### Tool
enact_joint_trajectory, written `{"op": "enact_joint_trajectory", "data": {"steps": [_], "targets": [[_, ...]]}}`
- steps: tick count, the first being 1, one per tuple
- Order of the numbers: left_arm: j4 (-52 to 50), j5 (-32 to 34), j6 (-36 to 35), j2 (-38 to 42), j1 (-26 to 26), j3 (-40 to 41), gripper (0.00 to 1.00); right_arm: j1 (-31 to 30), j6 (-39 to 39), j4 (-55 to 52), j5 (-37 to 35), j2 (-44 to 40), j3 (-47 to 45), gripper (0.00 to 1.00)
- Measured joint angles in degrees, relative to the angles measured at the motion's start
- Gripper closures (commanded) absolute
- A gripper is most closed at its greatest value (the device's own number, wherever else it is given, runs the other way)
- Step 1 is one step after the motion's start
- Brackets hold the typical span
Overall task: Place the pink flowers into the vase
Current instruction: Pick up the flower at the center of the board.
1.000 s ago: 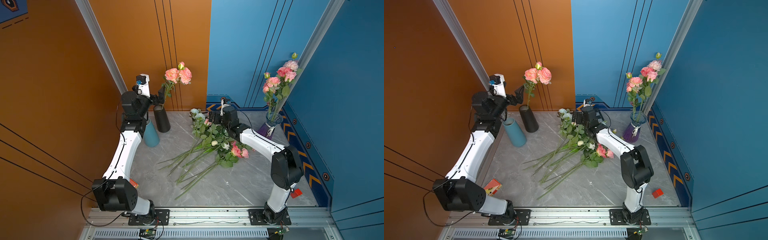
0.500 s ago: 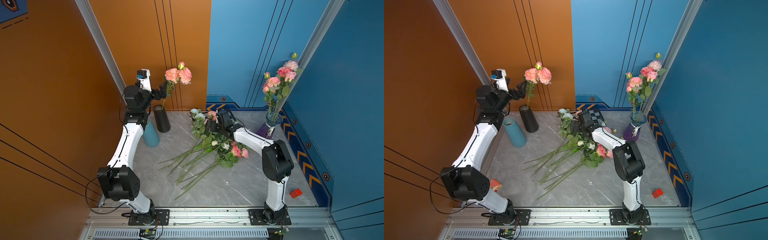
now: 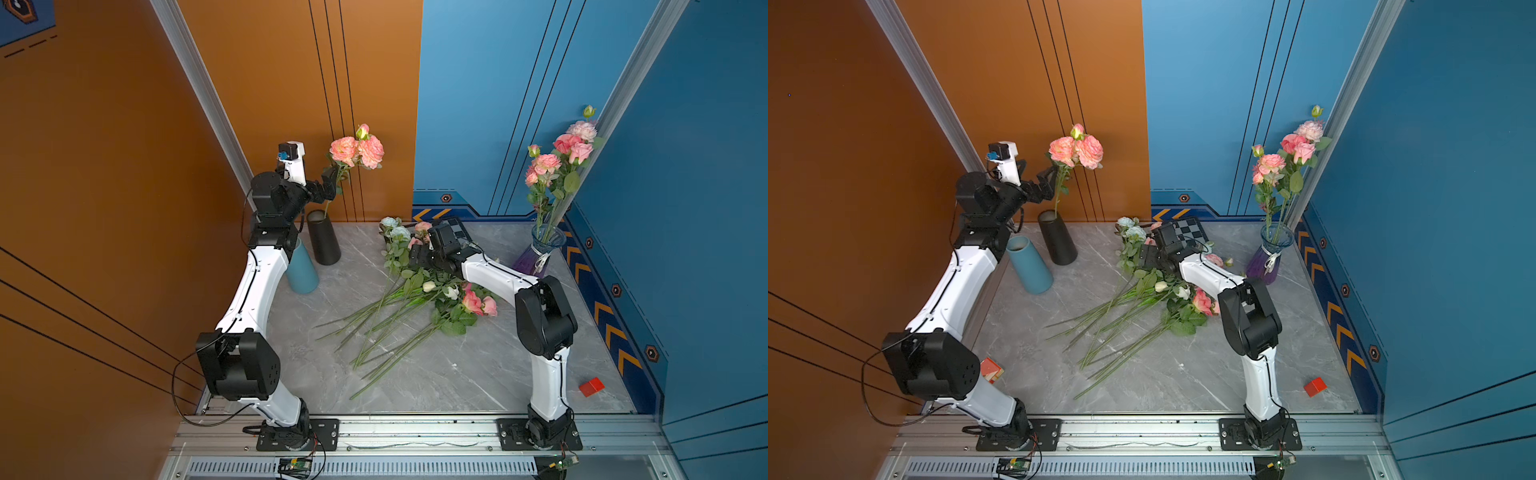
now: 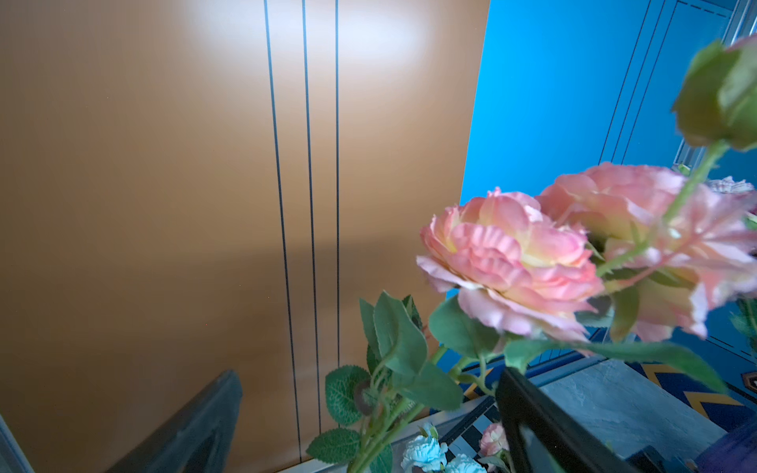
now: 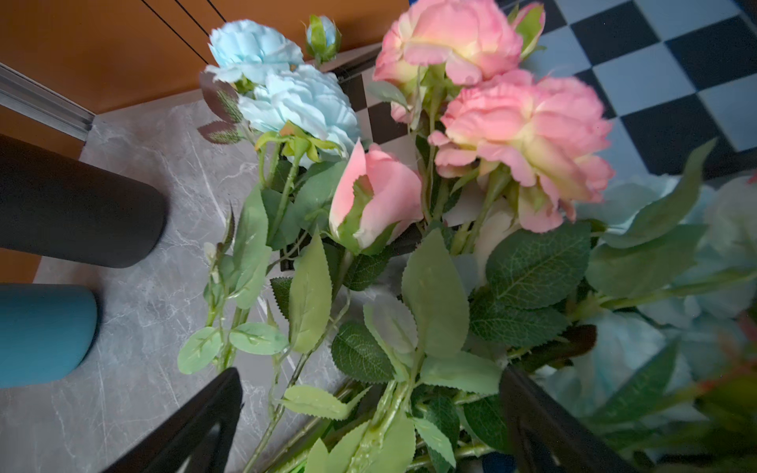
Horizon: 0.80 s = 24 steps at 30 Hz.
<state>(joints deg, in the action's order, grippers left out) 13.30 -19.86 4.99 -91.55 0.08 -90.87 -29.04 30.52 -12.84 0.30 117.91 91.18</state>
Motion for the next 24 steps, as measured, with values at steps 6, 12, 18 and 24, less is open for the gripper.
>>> {"op": "enact_joint_trajectory", "data": {"steps": [6,12,18,24], "targets": [[0.42,-0.63,-0.68,1.60,-1.99,3.39,0.01,0.02,2.12,-1.81,0.55,4.79,3.13,0.22],[0.63,-0.61,-2.01,3.54,-4.68,7.69,0.01,0.13,3.13,-4.15,1.03,9.01,8.22,0.35],[0.66,-0.59,-2.78,4.28,-6.25,9.68,0.02,0.13,4.09,-5.09,1.03,9.84,9.81,0.56],[0.76,-0.28,-3.76,4.90,-8.00,11.80,0.01,0.17,4.28,-5.25,1.01,9.84,9.90,0.77]]}}
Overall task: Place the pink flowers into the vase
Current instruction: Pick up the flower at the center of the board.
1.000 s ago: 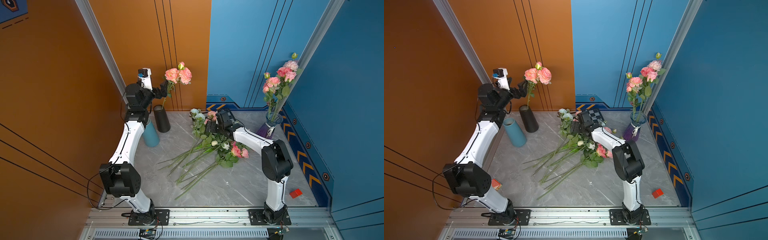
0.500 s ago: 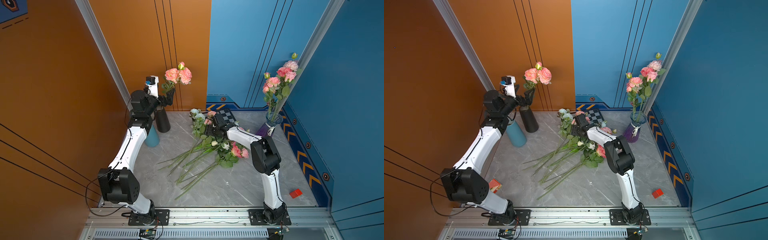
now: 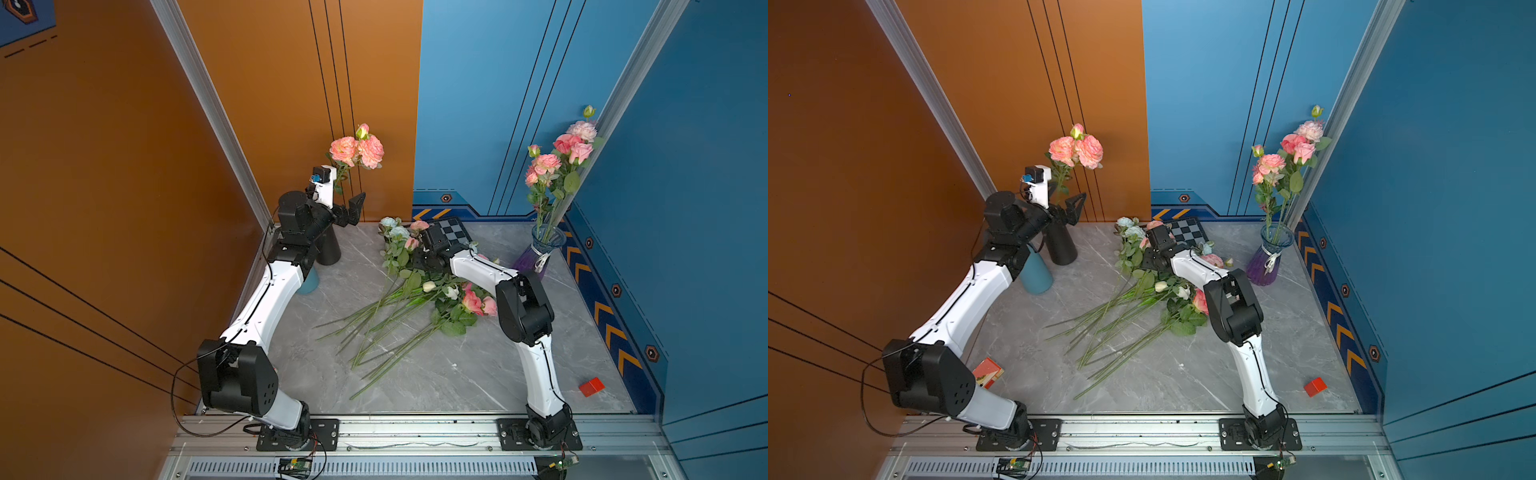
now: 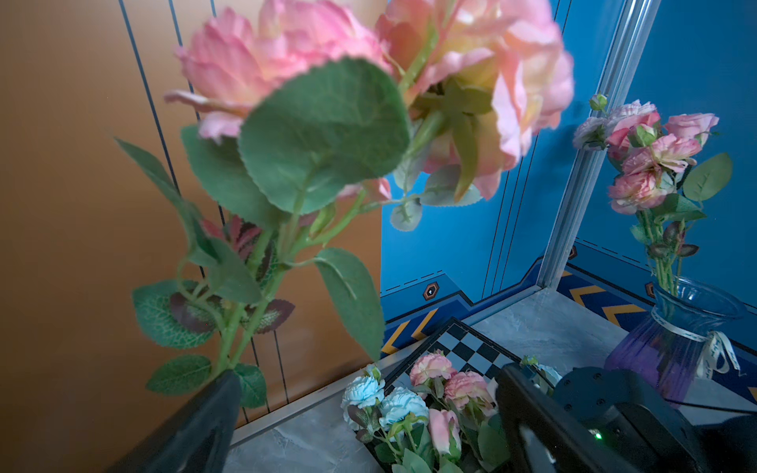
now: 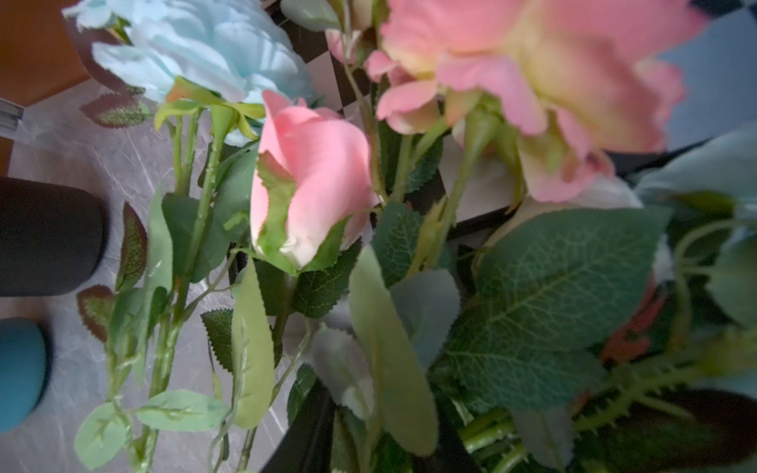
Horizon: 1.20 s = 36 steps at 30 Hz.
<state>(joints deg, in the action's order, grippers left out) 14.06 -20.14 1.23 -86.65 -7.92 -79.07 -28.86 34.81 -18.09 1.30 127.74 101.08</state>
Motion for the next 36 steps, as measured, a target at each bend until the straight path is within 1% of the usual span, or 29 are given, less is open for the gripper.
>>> {"op": "enact_joint_trajectory", "data": {"steps": [6,14,19,25,30,36], "targets": [[0.04,0.55,-0.76,0.94,-2.43,2.95,0.01,0.20,0.11,-0.02,0.02,0.00,0.00,0.91],[0.11,0.83,-0.83,2.56,-5.31,6.45,0.01,0.63,0.87,-0.04,0.04,-0.15,0.02,0.98],[0.33,0.85,-0.81,3.21,-7.30,8.63,0.01,1.42,0.87,-1.11,0.00,-2.60,0.37,1.00],[0.33,0.83,-0.74,3.87,-10.29,11.67,0.01,2.58,0.39,-1.64,-1.55,-10.80,1.42,1.00],[0.37,0.79,0.24,4.50,-12.85,14.23,0.01,2.45,-0.68,1.14,-2.54,-17.20,1.55,1.00],[0.37,0.52,2.67,4.55,-15.85,15.87,0.02,0.72,-2.58,6.47,-4.44,-22.32,-1.95,1.00]]}}
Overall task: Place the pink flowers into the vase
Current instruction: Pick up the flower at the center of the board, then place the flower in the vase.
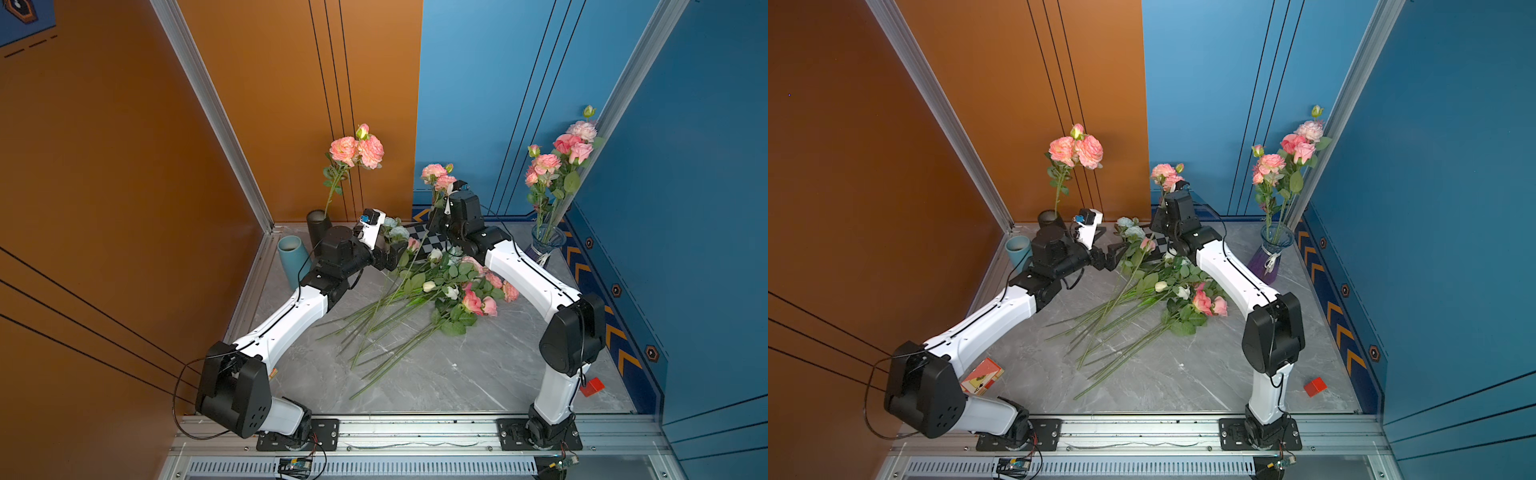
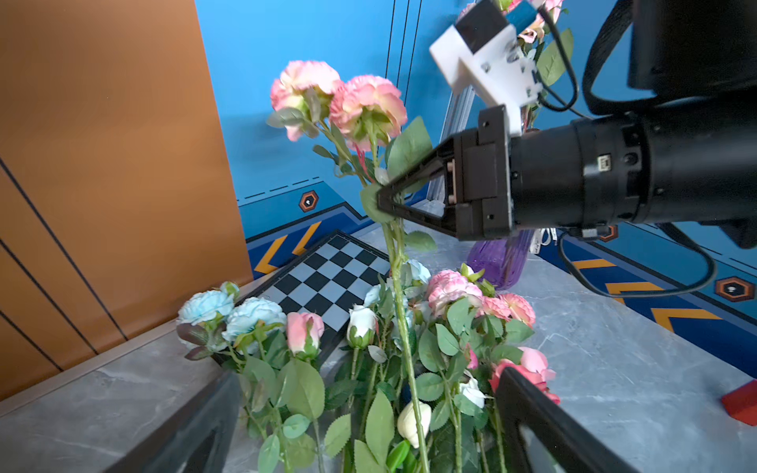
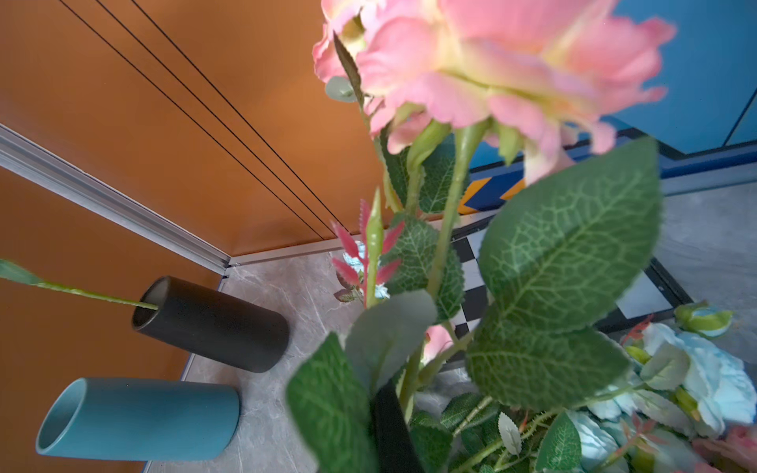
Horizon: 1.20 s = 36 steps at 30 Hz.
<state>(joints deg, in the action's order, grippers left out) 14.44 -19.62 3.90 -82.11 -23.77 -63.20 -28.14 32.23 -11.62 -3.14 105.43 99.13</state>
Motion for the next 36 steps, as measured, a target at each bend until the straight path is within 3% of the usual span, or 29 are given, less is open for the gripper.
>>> {"op": "enact_joint_trajectory", "data": {"steps": [4,13,24,29,36], "targets": [[-0.02,-0.20,1.20,-0.02,-1.40,0.70,0.00,-1.55,-1.75,3.10,-0.85,-2.08,-1.73,1.00],[0.22,-1.22,3.32,-1.88,-2.43,0.96,0.09,-4.11,-5.51,10.49,-3.19,-7.39,-5.05,1.00],[0.28,-1.70,4.13,-4.70,-3.32,0.66,0.12,-5.95,-8.26,13.81,-3.96,-8.24,-5.97,1.00],[0.17,-1.62,4.09,-6.03,-3.30,-2.99,0.12,-6.54,-8.50,14.27,-4.07,-9.25,-8.87,1.00],[0.66,-1.29,3.82,-10.51,-3.30,-10.71,0.26,-7.13,-8.50,15.28,-4.04,-11.10,-11.58,1.00]]}}
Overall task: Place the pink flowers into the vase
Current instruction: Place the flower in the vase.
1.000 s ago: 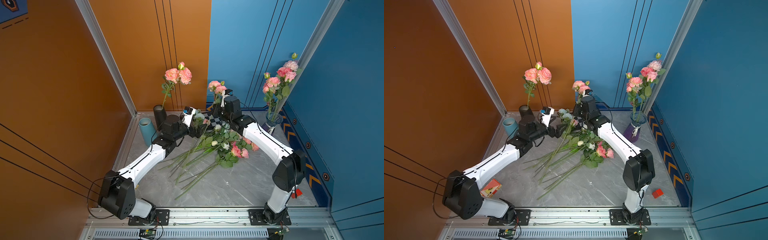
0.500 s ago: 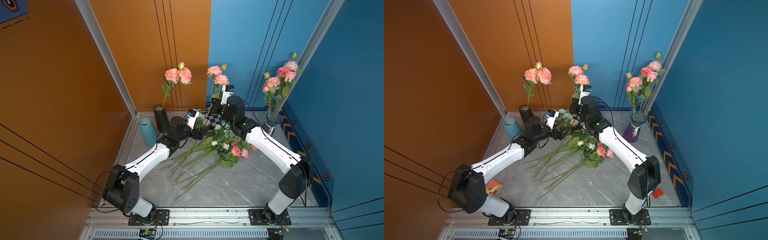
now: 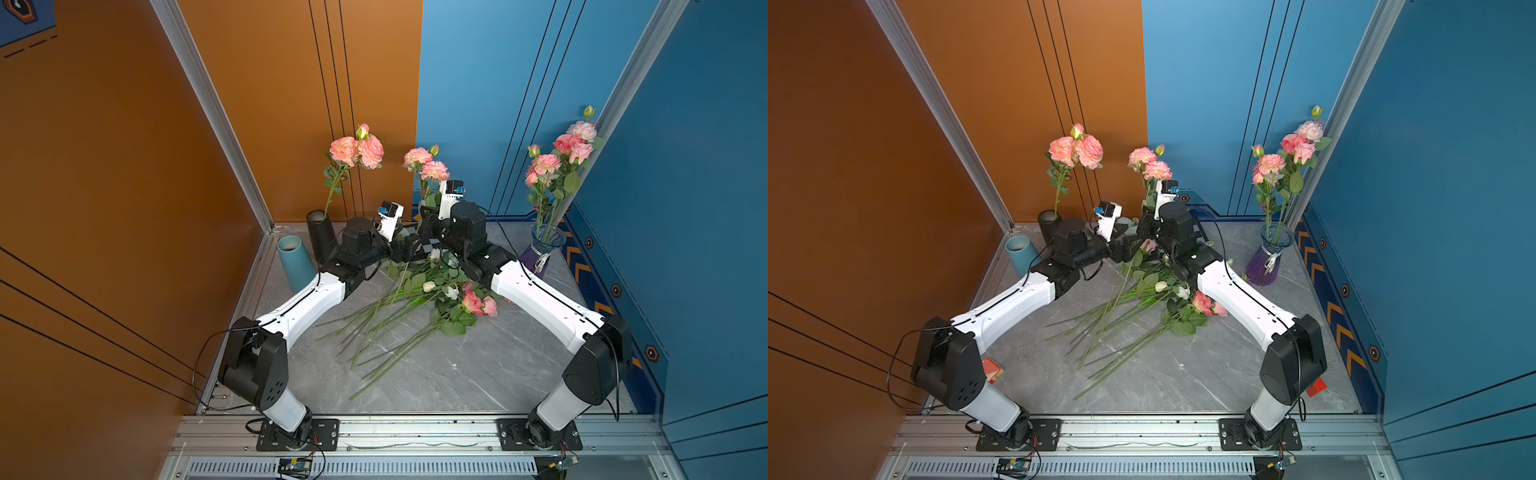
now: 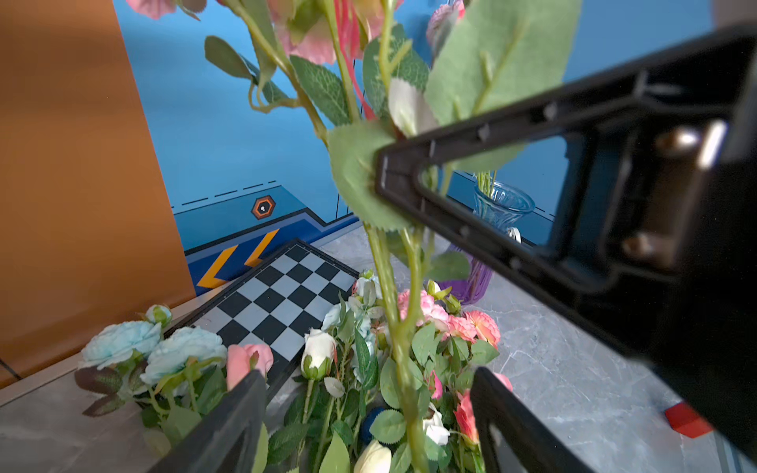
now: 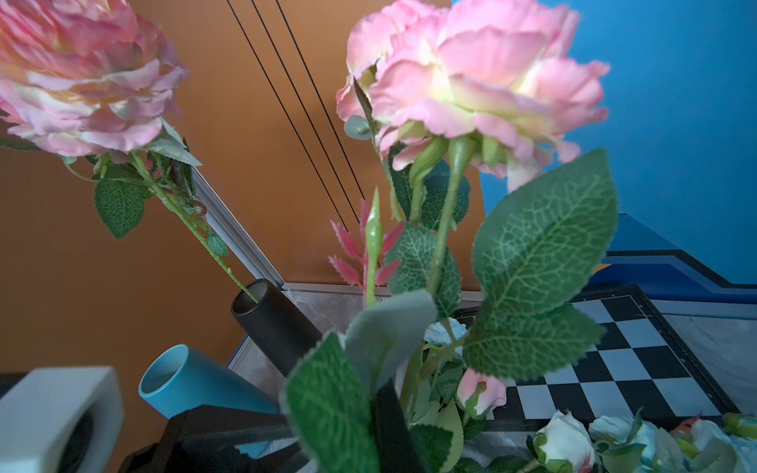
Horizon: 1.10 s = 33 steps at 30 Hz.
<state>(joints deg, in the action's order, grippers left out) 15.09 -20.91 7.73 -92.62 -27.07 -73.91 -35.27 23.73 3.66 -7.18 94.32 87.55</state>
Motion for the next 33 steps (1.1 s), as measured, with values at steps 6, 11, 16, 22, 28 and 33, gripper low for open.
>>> {"op": "enact_joint_trajectory", "data": {"steps": [6,11,16,22,28,33], "targets": [[0.11,0.04,-0.13,-3.54,0.00,-3.41,0.31,-0.17,0.00,1.18,0.02,-0.81,-0.42,1.00],[-0.11,0.07,-0.15,-4.44,0.00,-4.55,0.38,-0.37,0.00,1.57,0.04,-0.94,-0.98,1.00],[-0.61,0.02,-0.37,-4.72,-0.22,-5.66,0.47,-0.48,0.00,2.14,0.02,-0.98,-1.29,1.00],[-0.72,-0.31,-0.57,-5.49,-0.44,-6.93,0.61,-0.48,0.00,3.52,0.02,-1.07,-1.53,1.00],[-1.09,-0.68,-0.63,-5.77,-0.87,-7.13,0.77,-0.48,0.00,3.54,0.02,-1.11,-1.88,1.00],[-1.18,-1.01,-0.98,-5.77,-1.14,-7.13,0.92,-0.42,0.02,3.56,0.02,-1.22,-2.08,0.91]]}}
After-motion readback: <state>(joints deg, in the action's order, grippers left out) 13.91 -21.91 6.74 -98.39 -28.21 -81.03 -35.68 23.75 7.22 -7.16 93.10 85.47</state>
